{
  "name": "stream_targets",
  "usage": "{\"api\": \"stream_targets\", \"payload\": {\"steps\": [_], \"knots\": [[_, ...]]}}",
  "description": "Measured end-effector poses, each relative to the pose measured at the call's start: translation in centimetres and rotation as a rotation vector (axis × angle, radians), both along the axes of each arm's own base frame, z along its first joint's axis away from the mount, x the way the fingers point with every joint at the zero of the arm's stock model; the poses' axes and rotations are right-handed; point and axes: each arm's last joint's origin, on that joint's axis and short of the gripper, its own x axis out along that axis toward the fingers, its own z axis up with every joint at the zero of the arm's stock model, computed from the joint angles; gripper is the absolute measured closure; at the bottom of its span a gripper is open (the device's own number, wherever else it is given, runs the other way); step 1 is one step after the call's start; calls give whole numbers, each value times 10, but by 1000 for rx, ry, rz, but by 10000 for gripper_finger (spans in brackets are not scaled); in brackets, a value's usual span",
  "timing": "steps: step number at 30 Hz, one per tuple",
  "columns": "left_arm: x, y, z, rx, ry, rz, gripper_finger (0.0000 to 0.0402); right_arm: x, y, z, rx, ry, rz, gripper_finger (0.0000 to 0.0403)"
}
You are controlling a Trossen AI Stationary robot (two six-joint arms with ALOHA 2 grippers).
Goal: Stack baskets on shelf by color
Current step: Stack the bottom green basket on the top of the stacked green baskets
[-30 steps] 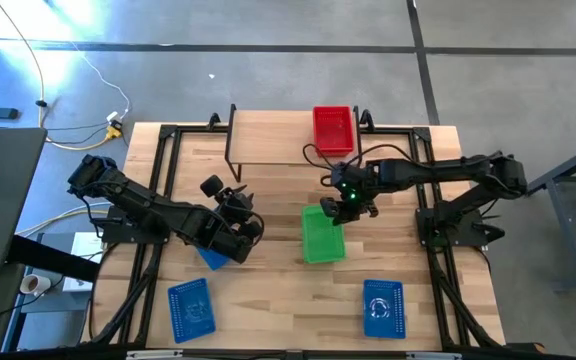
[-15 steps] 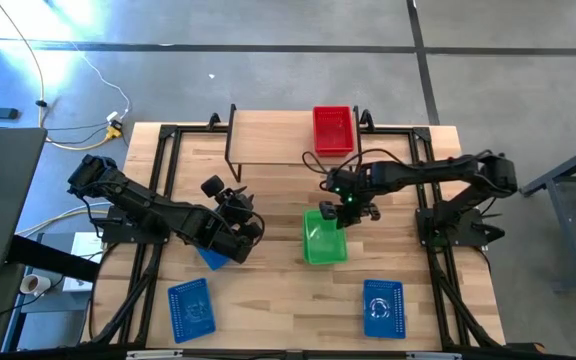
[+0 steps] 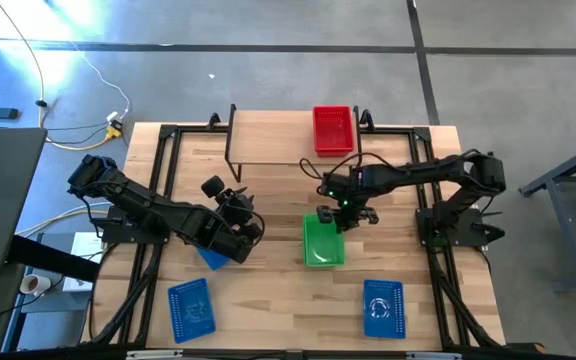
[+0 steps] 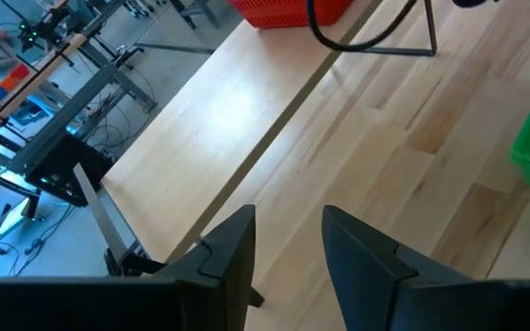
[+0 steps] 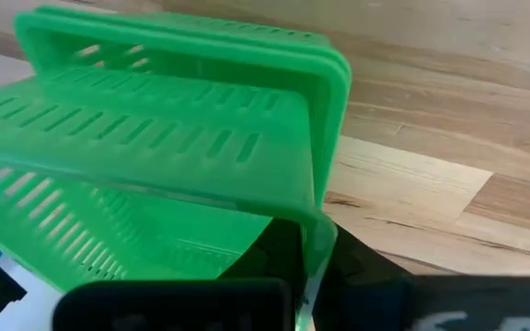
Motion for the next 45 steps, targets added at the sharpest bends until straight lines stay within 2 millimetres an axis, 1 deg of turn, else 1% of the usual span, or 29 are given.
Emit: {"api": "stream_targets", "payload": {"steps": [6, 10, 17, 25, 27, 32, 39, 45], "knots": [[0, 0, 0, 8, 19, -10, 284, 4, 0, -10, 39, 28, 3, 403], [0, 0, 0, 8, 22, -12, 284, 5, -1, -10, 28, 30, -13, 402], [0, 0, 0, 8, 22, -12, 284, 5, -2, -8, 25, 13, -6, 402], [0, 0, 0, 9, 21, -12, 284, 10, -6, 3, 20, -35, 52, 402], [0, 0, 0, 9, 21, -11, 284, 10, -7, 5, 10, -24, 52, 402], [0, 0, 0, 9, 21, -11, 284, 8, -7, 5, -29, 0, 42, 402], [0, 0, 0, 9, 21, -11, 284, 8, -7, 5, -4, 4, 38, 402], [0, 0, 0, 10, 21, -11, 284, 8, -6, 5, 7, -9, 67, 402]]}}
